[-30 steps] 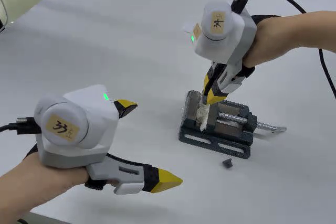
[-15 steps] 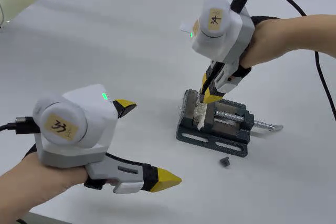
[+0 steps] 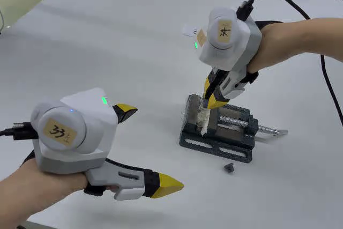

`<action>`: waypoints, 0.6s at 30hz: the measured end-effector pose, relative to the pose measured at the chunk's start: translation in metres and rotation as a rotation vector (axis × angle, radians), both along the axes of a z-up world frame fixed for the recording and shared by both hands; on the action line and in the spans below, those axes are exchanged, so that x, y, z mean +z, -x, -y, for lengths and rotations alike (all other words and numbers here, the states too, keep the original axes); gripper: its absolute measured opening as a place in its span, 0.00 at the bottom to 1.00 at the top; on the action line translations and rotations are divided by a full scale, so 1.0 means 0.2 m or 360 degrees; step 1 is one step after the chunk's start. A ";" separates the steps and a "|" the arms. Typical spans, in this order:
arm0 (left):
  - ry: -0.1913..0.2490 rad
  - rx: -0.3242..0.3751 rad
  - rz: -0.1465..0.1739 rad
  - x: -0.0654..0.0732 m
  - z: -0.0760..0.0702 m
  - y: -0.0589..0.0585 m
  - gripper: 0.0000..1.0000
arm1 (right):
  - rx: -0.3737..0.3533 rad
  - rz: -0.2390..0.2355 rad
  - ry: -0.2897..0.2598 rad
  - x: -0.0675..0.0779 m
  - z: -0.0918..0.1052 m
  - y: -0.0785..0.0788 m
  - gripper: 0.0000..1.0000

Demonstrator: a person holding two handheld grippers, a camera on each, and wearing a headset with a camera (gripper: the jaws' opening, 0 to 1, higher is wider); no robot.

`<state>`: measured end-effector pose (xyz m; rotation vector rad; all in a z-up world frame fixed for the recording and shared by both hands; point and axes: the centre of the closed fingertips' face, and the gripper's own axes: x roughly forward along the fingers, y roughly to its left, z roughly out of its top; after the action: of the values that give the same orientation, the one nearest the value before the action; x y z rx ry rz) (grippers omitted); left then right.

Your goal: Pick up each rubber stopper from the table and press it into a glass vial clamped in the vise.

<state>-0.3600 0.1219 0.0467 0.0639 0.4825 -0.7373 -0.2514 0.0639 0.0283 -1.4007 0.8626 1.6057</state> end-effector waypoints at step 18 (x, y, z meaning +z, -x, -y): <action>0.0001 0.0003 -0.0005 0.01 0.00 -0.01 0.98 | -0.0046 -0.0042 -0.0107 0.07 -0.02 -0.03 0.04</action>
<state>-0.3578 0.1224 0.0481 0.0618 0.4850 -0.7358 -0.2458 0.0681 0.0426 -1.3171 0.8328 1.6199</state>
